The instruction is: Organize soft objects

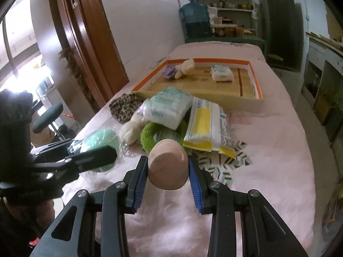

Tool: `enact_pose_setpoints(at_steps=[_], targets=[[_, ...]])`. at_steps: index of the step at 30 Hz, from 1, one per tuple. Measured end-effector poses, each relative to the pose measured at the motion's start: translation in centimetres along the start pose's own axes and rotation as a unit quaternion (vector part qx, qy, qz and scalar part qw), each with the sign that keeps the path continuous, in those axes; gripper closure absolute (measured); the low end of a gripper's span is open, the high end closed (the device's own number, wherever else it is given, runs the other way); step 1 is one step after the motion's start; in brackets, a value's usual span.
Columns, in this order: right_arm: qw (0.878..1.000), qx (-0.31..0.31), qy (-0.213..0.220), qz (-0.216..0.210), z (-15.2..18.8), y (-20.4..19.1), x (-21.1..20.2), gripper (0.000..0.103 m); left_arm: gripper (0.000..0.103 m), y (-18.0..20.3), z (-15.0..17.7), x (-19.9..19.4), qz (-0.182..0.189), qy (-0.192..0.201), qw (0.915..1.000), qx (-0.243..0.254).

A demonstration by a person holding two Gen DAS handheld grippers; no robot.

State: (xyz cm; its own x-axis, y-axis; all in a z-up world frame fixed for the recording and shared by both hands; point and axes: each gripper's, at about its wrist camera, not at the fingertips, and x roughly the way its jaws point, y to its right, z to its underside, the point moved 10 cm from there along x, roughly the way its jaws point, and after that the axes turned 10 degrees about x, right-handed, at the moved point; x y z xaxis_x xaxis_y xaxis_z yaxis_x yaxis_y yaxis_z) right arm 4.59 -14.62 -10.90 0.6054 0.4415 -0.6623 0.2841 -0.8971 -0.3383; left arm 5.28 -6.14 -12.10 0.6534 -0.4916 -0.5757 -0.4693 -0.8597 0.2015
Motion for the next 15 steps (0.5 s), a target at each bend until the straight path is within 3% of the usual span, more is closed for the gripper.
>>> enact_pose_setpoints(at_steps=[15], targets=[[1.0, 0.0, 0.017, -0.002, -3.0, 0.6, 0.4, 0.065, 0.059, -1.7, -3.6, 1.2, -0.016, 0.015, 0.9997, -0.013]])
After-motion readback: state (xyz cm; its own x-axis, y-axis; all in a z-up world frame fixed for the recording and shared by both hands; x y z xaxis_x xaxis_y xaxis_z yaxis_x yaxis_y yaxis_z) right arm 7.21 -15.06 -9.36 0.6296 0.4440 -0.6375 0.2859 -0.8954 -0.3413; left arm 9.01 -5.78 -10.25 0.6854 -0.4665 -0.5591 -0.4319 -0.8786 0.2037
